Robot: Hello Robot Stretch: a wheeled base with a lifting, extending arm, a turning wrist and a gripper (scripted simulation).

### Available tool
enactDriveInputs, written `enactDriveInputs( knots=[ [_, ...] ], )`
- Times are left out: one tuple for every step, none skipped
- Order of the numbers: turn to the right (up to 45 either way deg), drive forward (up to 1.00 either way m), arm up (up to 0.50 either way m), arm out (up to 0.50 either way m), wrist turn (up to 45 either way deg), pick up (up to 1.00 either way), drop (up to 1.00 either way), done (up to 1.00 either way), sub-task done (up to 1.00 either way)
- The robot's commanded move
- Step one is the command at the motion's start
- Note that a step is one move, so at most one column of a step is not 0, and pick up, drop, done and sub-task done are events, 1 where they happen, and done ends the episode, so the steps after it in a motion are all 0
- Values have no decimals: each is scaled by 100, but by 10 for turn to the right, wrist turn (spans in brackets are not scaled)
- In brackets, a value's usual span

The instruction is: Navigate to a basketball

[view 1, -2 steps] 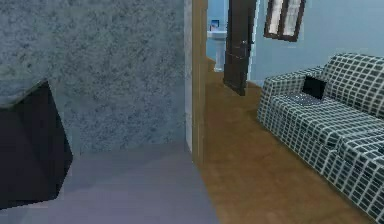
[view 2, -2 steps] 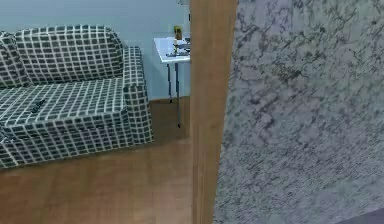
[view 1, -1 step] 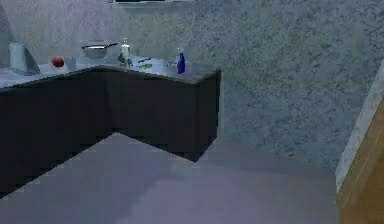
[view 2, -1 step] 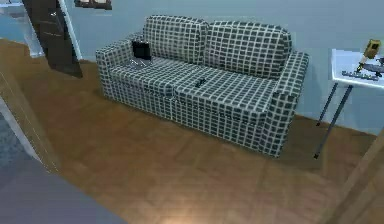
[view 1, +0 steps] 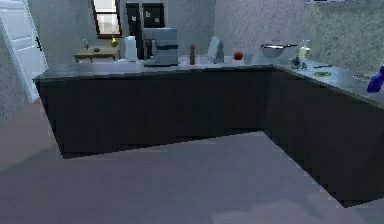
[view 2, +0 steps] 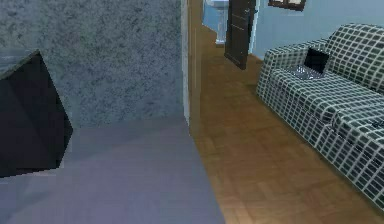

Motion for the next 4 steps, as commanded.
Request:
enactDriveInputs(
  knots=[
    [-120,0,0,0,0,0,0,0,0],
    [0,15,0,0,0,0,0,0,0],
    [450,0,0,0,0,0,0,0,0],
    [390,0,0,0,0,0,0,0,0]
  ],
)
